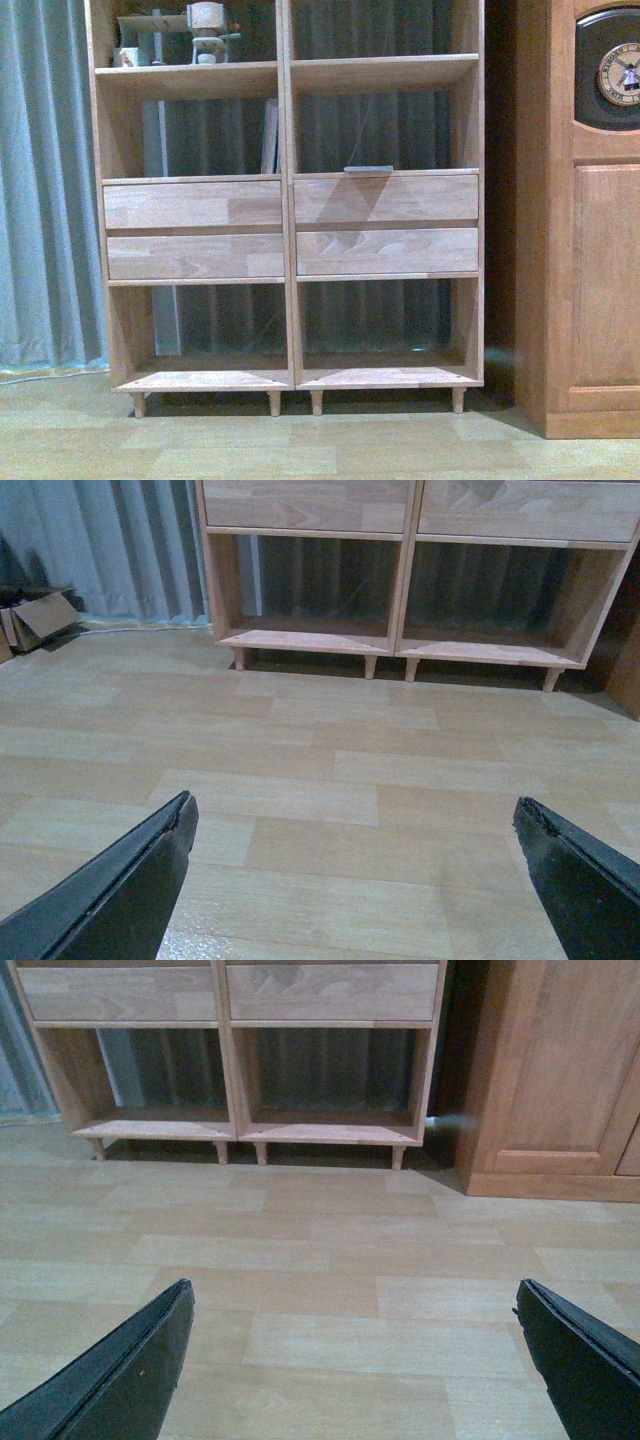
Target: Organize books on shelf
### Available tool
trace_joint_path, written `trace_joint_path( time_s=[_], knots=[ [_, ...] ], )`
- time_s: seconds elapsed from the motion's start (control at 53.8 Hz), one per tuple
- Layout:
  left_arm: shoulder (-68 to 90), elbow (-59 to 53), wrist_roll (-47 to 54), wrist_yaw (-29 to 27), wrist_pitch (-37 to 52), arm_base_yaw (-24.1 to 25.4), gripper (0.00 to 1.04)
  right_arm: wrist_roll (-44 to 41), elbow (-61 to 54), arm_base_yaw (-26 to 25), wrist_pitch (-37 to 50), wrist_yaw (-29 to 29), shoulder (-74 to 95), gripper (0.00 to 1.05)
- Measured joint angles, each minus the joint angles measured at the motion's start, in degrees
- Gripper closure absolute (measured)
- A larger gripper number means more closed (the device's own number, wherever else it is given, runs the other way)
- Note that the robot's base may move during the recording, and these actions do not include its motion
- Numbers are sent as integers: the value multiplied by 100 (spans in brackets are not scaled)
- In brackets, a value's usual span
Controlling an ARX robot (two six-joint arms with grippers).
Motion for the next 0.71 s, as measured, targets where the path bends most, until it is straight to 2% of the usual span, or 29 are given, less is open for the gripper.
trace_joint_path(
  time_s=[0.706],
  knots=[
    [0, 0, 0, -2, 0, 0, 7, 0, 0, 0, 0, 0, 0, 7]
  ],
)
